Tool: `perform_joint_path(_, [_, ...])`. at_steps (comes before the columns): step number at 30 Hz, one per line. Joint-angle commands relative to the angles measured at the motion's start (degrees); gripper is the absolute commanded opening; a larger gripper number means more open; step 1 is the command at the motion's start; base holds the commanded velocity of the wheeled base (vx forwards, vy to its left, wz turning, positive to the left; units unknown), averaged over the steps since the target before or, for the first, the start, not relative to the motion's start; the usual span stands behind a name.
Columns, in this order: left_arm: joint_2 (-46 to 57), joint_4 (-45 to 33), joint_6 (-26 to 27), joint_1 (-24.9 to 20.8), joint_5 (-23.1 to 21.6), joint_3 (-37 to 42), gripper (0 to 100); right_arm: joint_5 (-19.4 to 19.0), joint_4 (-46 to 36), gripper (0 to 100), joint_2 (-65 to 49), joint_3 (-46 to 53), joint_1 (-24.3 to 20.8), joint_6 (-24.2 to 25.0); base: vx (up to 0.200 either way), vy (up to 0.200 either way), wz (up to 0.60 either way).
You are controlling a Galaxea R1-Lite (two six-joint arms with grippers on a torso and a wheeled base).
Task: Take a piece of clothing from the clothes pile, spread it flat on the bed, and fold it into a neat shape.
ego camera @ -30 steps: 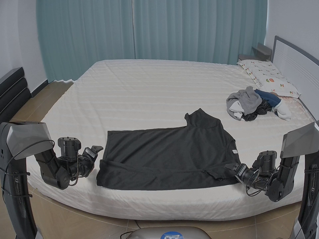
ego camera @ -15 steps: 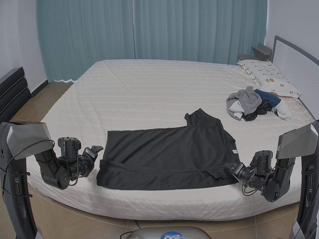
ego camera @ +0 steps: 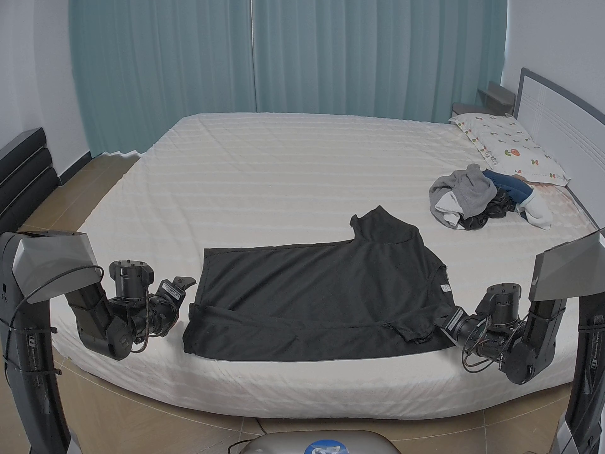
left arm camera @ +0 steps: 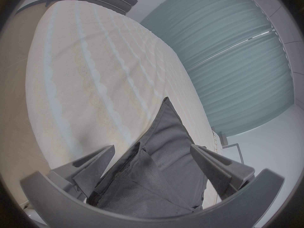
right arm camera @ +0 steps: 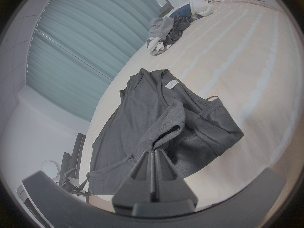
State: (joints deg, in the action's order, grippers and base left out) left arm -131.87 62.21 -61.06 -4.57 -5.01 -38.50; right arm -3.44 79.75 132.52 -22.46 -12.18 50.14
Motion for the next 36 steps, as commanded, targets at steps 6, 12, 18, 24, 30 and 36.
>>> perform_joint_path(6, [-0.06,0.02,-0.02,0.00,0.00,0.00,100,-2.98,-0.83,0,-7.10,0.31,0.58,0.31,0.000,0.000,0.00])
perform_joint_path(12, [-0.06,0.02,-0.02,0.00,-0.09,-0.09,100,-3.33,-2.06,0,-7.72,-1.36,0.75,0.31,0.000,0.000,0.00])
perform_joint_path(18, [-0.06,0.02,-0.02,0.09,-0.09,-0.09,100,-3.33,-3.90,0,-8.86,0.39,0.49,0.31,0.000,0.000,0.00])
perform_joint_path(24, [-0.06,0.02,-0.02,0.09,-0.09,-0.09,100,-3.59,-7.59,0,-10.62,0.92,0.75,0.13,0.000,0.000,0.00])
perform_joint_path(30, [-0.06,0.02,-0.02,0.09,-0.09,-0.17,100,-4.03,-12.25,100,-11.15,1.62,0.66,-2.15,0.000,0.000,0.00])
perform_joint_path(36, [-0.06,0.02,-0.02,0.00,-0.09,-0.17,100,-3.51,-13.74,100,-11.32,1.62,1.28,-4.79,0.000,0.000,0.00])
